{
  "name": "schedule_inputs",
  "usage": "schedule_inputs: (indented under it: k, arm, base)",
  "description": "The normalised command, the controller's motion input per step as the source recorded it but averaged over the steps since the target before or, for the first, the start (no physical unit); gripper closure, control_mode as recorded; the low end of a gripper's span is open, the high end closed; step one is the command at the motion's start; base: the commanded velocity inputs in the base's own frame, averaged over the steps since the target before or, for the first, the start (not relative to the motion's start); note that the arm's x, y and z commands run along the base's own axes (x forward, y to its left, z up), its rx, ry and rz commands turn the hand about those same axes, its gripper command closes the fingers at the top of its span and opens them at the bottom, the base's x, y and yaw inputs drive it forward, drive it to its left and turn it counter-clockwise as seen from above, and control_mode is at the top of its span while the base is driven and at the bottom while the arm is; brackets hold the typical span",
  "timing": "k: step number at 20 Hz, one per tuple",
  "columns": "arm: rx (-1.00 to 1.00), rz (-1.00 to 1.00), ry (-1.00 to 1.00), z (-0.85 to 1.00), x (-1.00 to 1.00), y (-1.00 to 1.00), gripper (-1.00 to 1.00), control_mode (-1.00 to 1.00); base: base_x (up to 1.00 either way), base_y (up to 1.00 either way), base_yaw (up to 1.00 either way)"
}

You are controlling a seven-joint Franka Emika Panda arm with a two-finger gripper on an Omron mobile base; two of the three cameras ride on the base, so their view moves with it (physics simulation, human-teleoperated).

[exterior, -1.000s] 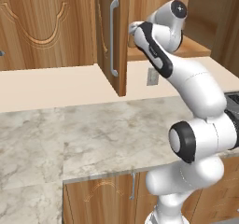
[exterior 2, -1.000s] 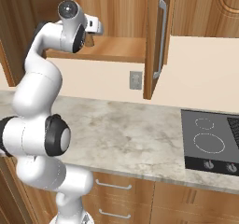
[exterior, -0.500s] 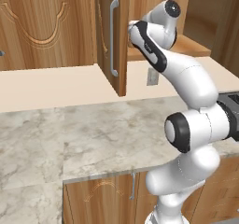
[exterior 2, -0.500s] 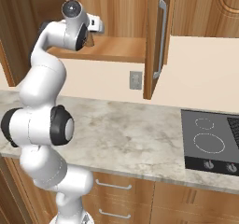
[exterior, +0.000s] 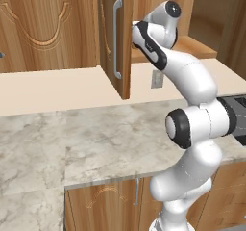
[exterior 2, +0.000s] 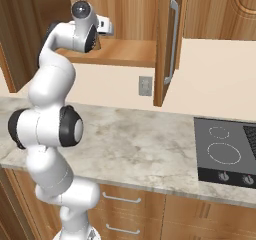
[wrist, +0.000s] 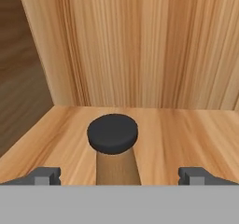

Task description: Retrieve the shaker from the cabinet and place it next the steak on a plate on the dining table.

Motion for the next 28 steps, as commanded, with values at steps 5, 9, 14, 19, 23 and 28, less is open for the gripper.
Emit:
schedule_inputs:
  k: [5, 9, 14, 19, 23, 28]
  arm:
    - [0.00, 0.00, 0.00, -0.06, 0.26, 0.00, -1.00, -1.00]
    - [0.00, 0.00, 0.00, -0.06, 0.26, 0.03, -1.00, -1.00]
    - [-0.01, 0.00, 0.01, -0.07, 0.24, 0.06, -1.00, -1.00]
    - [-0.02, 0.00, 0.01, -0.10, 0.14, 0.09, 1.00, -1.00]
    - [0.00, 0.00, 0.00, -0.02, 0.01, 0.02, 1.00, -1.00]
    - [0.00, 0.00, -0.02, 0.00, -0.05, 0.00, 1.00, -1.00]
  base:
    - [0.00, 0.00, 0.00]
    - [0.00, 0.00, 0.00]
    - [0.00, 0.00, 0.00]
    - [0.00, 0.00, 0.00]
    - [0.00, 0.00, 0.00]
    - [0.00, 0.00, 0.00]
